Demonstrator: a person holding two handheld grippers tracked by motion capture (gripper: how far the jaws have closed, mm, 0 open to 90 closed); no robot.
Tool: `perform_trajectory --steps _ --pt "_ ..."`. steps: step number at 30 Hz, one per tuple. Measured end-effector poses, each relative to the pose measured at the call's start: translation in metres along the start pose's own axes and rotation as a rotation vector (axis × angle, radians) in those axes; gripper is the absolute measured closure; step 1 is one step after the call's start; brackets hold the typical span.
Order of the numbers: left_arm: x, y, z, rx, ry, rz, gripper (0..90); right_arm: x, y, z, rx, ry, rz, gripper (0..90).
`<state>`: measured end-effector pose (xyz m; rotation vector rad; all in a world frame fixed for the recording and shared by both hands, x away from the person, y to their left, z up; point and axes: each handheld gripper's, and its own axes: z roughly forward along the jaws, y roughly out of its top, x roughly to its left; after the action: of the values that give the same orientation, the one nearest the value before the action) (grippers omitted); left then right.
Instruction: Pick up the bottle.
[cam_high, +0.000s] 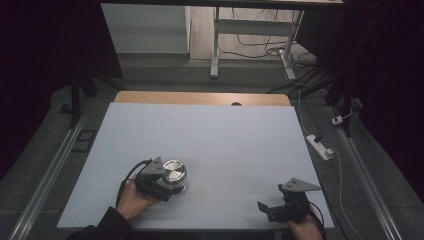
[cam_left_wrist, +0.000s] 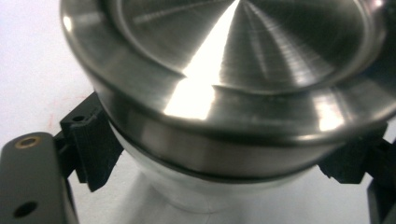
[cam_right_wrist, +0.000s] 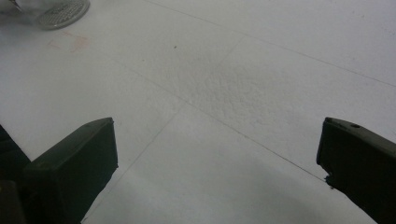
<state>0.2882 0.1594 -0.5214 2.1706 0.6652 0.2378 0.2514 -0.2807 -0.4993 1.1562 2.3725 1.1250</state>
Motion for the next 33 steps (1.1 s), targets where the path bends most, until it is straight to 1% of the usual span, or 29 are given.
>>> perform_trajectory --steps 7,16,21,26,29,31,33 --pt "-0.001 -0.002 0.0 -0.017 0.012 0.005 15.4 0.0 0.0 0.0 0.002 -0.001 -0.001 0.0" --pt "-0.004 0.002 0.0 0.006 0.03 -0.003 15.7 0.0 0.0 0.0 0.002 0.0 -0.005 0.0" --pt "-0.003 0.005 -0.002 0.011 0.026 -0.02 15.8 0.0 0.0 0.0 0.001 0.001 -0.005 0.0" --pt "-0.003 0.011 -0.005 0.004 0.029 -0.008 15.8 0.0 0.0 0.0 0.0 0.001 -0.004 0.0" --pt "-0.004 0.014 -0.006 -0.001 0.02 -0.005 15.8 0.0 0.0 0.0 -0.001 -0.001 -0.003 0.0" --pt "-0.005 0.017 -0.006 0.004 0.024 0.008 15.8 0.0 0.0 0.0 -0.001 -0.001 -0.002 0.0" --pt "-0.005 0.02 -0.006 0.005 0.019 0.012 15.8 0.0 0.0 0.0 -0.001 -0.002 -0.001 0.0"
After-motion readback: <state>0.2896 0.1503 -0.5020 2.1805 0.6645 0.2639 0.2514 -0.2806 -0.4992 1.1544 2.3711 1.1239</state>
